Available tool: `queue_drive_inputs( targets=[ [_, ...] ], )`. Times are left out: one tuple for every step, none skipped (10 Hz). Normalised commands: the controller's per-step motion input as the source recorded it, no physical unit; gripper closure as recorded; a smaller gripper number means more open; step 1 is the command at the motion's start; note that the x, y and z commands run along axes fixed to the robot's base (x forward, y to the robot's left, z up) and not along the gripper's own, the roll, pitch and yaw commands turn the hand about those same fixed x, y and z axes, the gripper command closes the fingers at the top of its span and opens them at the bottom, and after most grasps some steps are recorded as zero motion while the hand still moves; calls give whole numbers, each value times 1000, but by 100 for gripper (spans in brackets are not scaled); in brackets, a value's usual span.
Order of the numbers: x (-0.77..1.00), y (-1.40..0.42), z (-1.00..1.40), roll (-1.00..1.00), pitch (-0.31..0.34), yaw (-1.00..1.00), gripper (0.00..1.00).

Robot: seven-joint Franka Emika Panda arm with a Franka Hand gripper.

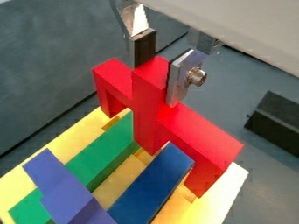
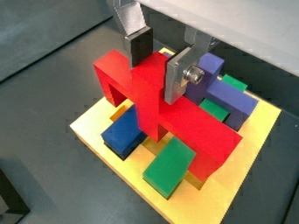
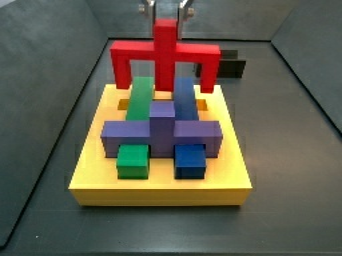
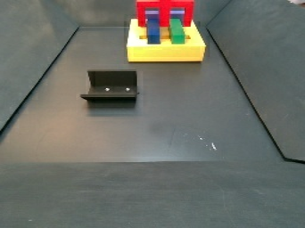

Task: Pick up the red object. Move up. Move to above the board. Insert the red object.
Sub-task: Insert the red object.

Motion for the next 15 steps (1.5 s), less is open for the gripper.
queue_drive_inputs(
  targets=[
    [0, 57, -326, 130, -21, 0, 100],
    [0, 3, -220, 77, 0, 0, 100],
    [237, 0, -134, 93, 0, 80, 100],
    [186, 0, -146, 80, 0, 77, 100],
    [154, 0, -163, 90, 0, 86, 100],
    [11, 0, -177, 123, 0, 9, 100],
    [0, 0, -91, 186, 0, 0, 100],
    [-57, 0, -77, 210, 0, 0, 100],
    [-123, 0, -40, 221, -1, 0, 100],
    [-86, -17, -11, 234, 0, 0, 100],
    [-49, -43, -120, 281, -19, 0, 100],
    [-63, -94, -180, 321, -47, 34, 100],
    [-11, -134, -177, 334, -37, 63, 100],
    [-46, -177, -183, 327, -44, 29, 100],
    [0, -191, -203, 203, 0, 0, 100]
  ],
)
